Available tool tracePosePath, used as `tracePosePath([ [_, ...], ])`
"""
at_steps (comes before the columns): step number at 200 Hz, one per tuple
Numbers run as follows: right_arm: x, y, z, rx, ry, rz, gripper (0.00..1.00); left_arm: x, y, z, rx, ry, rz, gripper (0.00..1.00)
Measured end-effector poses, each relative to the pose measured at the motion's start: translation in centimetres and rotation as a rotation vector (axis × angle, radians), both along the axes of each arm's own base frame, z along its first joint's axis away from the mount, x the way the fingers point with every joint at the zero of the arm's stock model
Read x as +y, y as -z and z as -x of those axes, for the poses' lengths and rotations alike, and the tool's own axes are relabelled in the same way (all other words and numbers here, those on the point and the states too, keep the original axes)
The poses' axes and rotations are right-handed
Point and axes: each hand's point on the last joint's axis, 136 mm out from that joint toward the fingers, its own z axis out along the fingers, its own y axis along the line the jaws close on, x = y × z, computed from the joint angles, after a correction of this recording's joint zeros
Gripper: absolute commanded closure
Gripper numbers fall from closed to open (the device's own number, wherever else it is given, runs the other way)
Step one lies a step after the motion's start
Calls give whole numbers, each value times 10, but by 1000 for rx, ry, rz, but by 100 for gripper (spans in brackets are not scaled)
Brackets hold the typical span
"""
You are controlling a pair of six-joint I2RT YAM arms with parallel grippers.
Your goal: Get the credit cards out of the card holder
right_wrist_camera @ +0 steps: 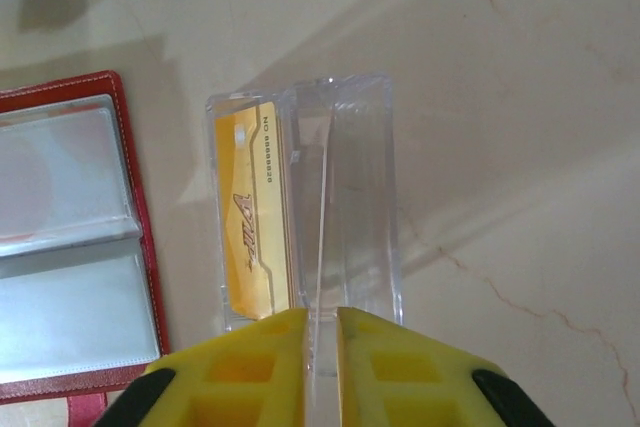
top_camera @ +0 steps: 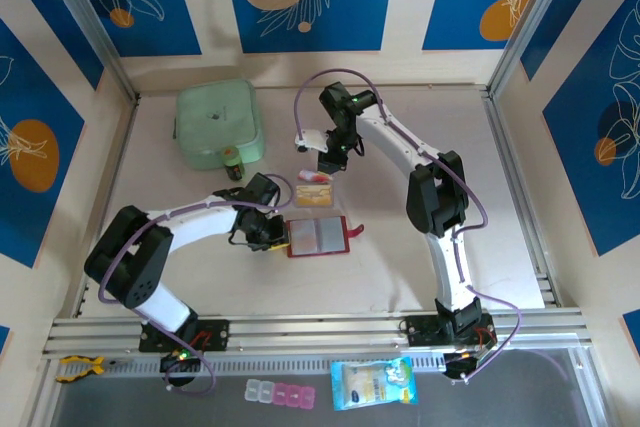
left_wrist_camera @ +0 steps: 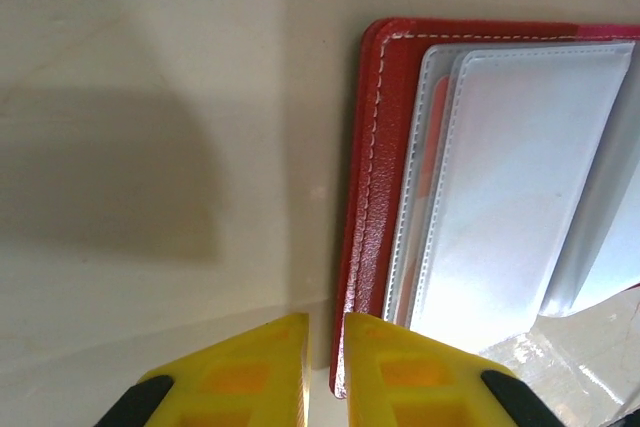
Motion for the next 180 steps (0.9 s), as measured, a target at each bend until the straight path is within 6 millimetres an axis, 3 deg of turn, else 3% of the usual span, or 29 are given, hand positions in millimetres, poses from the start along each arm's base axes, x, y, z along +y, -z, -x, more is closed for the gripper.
tracePosePath([
  [94,-2,-10,-14,-60,105,-28,90,0,-1,-1,-3,0,2,84],
  [133,2,-25,1,-49,234,-85,90,-5,-7,-7,-22,0,16,87],
  [180,15,-32,37,42,479,-195,89,-9,-13,-12,-39,7,30,91],
])
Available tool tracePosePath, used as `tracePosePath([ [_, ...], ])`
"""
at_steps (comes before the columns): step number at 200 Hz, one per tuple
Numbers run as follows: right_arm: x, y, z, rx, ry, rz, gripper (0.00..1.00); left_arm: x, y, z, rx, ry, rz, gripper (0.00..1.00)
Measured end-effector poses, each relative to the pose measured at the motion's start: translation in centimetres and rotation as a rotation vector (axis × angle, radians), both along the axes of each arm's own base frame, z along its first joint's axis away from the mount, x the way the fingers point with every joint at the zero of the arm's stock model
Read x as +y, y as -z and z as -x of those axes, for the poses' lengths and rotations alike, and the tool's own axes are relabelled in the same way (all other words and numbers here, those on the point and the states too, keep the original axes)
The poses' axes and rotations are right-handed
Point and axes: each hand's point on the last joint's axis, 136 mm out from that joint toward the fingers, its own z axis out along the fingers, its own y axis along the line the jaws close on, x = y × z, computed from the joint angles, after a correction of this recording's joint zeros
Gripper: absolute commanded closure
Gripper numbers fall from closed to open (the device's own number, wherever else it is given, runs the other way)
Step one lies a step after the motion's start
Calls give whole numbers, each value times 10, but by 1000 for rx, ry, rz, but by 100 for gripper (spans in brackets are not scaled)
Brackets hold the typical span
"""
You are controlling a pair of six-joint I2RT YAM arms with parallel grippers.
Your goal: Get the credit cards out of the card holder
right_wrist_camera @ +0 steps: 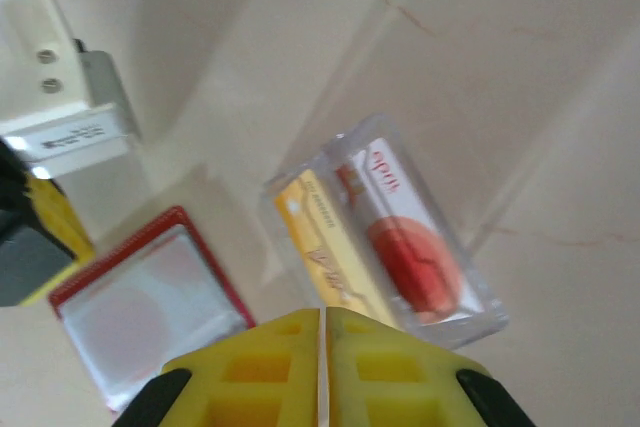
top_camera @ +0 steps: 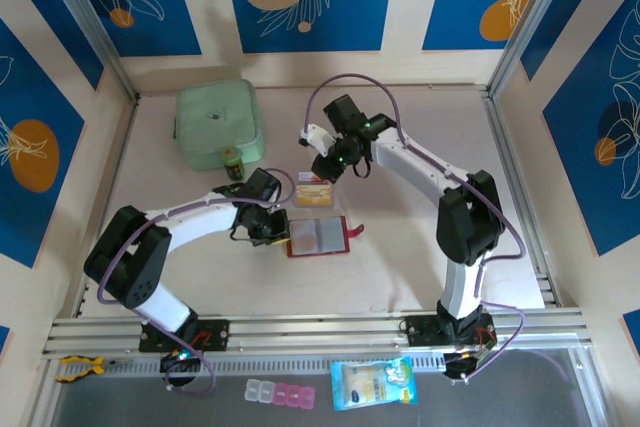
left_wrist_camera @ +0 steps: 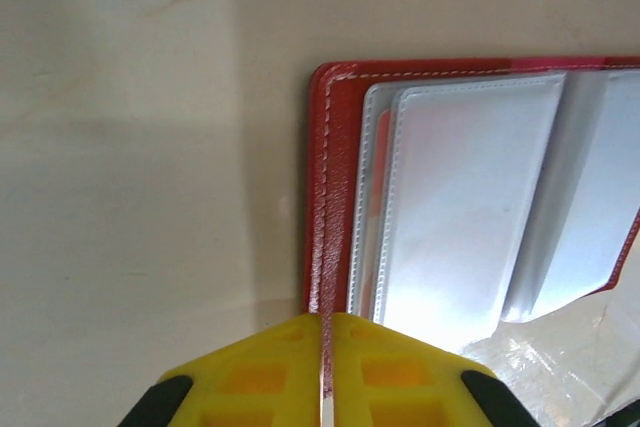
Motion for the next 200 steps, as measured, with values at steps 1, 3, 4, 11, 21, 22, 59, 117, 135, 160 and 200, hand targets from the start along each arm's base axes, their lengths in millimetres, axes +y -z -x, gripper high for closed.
tracePosePath([
  [1,0,0,1,2,4,-2,89,0,0,0,-1,1,1,91],
  [3,0,0,2,11,22,-10,89,-1,-1,-1,-1,1,3,91],
  [4,1,0,3,14,27,-12,89,-1,-1,-1,0,2,4,91],
  [11,1,1,9,37,70,-33,89,-3,-2,-2,-1,3,8,92],
  [21,2,3,17,70,128,-60,89,-5,-2,-5,-3,5,14,93],
  [22,2,3,18,73,133,-62,89,-6,-2,-5,-3,5,14,93],
  [59,-2,13,41,208,339,-141,89,-9,3,-7,7,13,18,96],
  [117,-7,25,65,450,591,-240,90,-9,4,-6,10,19,16,99],
  [135,-6,29,70,507,630,-254,89,-9,5,-6,8,22,15,99],
  [160,-5,33,75,555,654,-263,87,-8,5,-6,7,22,13,100],
  [200,-5,36,77,582,685,-263,84,-8,6,-6,9,22,9,100],
])
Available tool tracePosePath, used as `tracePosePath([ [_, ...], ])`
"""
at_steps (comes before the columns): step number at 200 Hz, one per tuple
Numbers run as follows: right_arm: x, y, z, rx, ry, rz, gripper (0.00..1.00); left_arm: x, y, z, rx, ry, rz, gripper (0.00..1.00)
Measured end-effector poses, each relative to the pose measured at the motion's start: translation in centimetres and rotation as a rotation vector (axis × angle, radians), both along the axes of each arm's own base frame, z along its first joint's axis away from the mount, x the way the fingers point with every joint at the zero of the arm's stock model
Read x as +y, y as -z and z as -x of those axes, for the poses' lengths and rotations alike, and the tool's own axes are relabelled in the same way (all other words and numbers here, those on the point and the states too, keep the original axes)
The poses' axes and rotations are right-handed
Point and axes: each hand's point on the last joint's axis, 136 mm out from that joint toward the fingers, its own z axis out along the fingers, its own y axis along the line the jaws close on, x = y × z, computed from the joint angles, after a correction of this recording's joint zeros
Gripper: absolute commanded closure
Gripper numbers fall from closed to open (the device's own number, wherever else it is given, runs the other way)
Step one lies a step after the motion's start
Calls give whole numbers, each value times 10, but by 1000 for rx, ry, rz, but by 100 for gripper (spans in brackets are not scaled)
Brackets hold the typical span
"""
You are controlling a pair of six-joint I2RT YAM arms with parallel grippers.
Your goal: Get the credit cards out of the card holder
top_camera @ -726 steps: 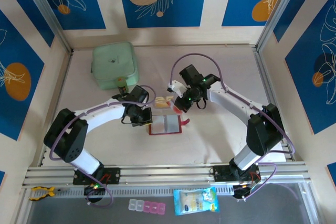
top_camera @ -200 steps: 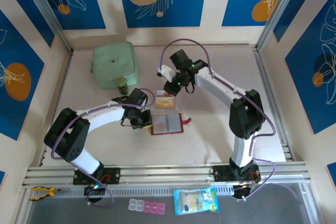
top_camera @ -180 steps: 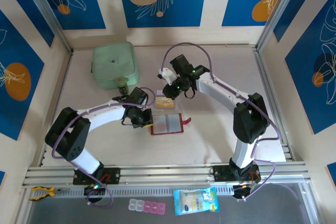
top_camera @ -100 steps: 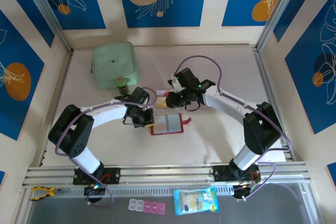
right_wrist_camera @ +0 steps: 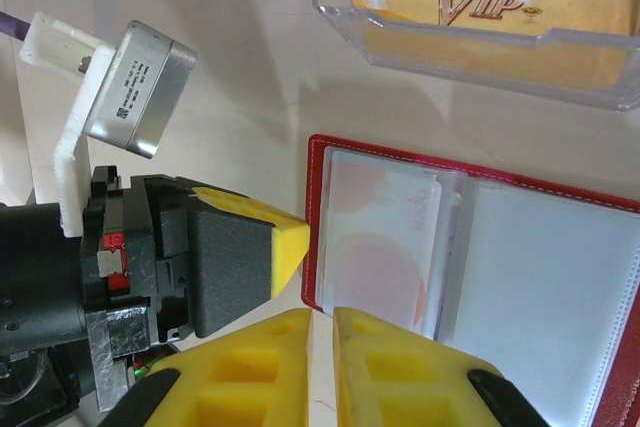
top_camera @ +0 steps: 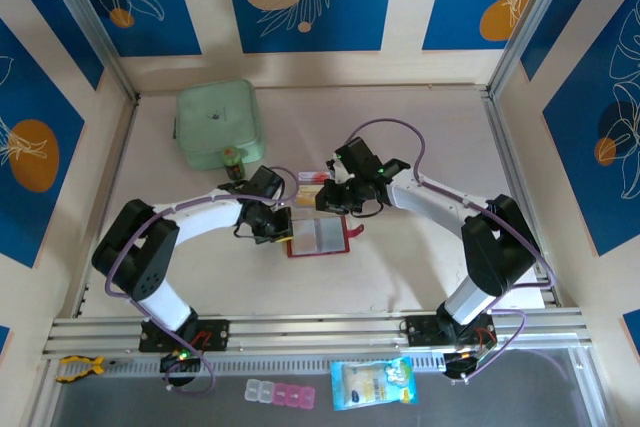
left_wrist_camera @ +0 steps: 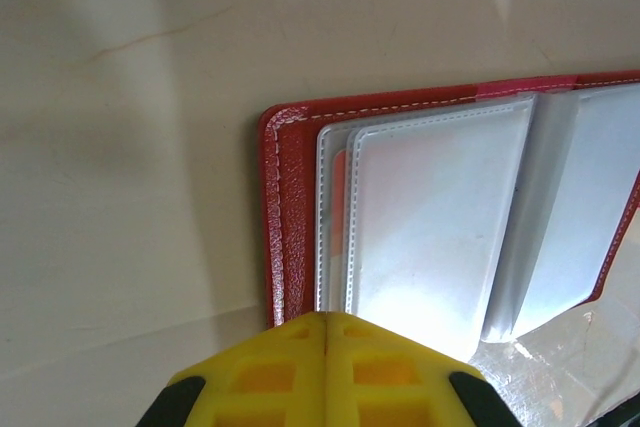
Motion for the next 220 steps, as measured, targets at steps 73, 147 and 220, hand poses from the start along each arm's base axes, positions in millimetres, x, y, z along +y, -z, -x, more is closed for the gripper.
tracePosePath([
  [73,-1,13,1,44,15,21,79,4,10,4,23,0,-23,100],
  [147,9,43,16,152,-31,38,74,5,14,5,29,0,-31,100],
  [220,28,65,26,218,-84,31,74,5,14,4,27,6,-33,100],
])
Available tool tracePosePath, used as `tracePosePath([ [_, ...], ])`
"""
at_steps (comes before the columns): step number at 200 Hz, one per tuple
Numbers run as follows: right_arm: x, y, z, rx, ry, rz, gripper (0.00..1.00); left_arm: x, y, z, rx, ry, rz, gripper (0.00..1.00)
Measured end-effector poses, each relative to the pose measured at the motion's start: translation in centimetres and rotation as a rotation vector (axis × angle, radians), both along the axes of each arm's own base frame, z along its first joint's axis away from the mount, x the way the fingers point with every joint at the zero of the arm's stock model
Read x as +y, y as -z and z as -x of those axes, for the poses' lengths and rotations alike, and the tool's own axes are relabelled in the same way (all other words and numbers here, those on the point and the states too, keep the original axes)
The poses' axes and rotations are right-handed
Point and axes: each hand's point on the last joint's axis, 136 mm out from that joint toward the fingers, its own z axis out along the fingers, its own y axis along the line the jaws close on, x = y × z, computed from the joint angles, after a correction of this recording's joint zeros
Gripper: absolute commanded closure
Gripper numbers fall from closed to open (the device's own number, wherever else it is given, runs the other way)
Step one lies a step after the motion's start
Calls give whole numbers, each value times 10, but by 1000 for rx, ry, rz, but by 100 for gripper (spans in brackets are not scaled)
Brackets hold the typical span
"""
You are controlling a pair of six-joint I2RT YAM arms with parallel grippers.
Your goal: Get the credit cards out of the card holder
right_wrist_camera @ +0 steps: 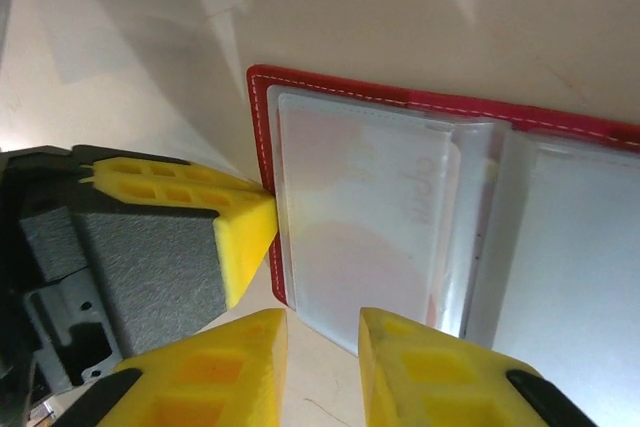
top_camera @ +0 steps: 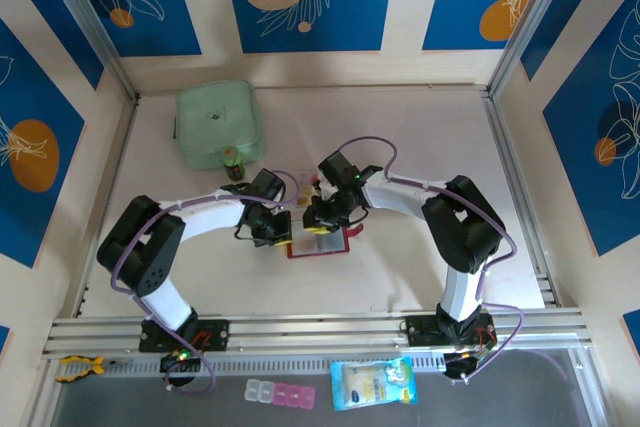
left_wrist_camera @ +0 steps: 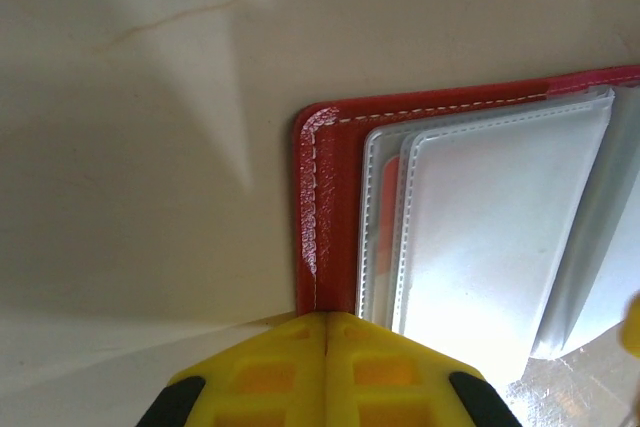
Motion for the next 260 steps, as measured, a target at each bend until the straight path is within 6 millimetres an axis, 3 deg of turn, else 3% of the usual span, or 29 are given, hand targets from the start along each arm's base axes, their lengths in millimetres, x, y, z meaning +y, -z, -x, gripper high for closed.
tracePosePath([
  [69,10,16,2,36,-19,11,74,0,0,0,-1,2,0,100],
  [165,-10,26,3,16,-28,132,74,0,0,0,-10,21,-1,100],
  [260,-13,27,4,26,-21,36,77,6,-9,-2,-37,11,-22,95],
])
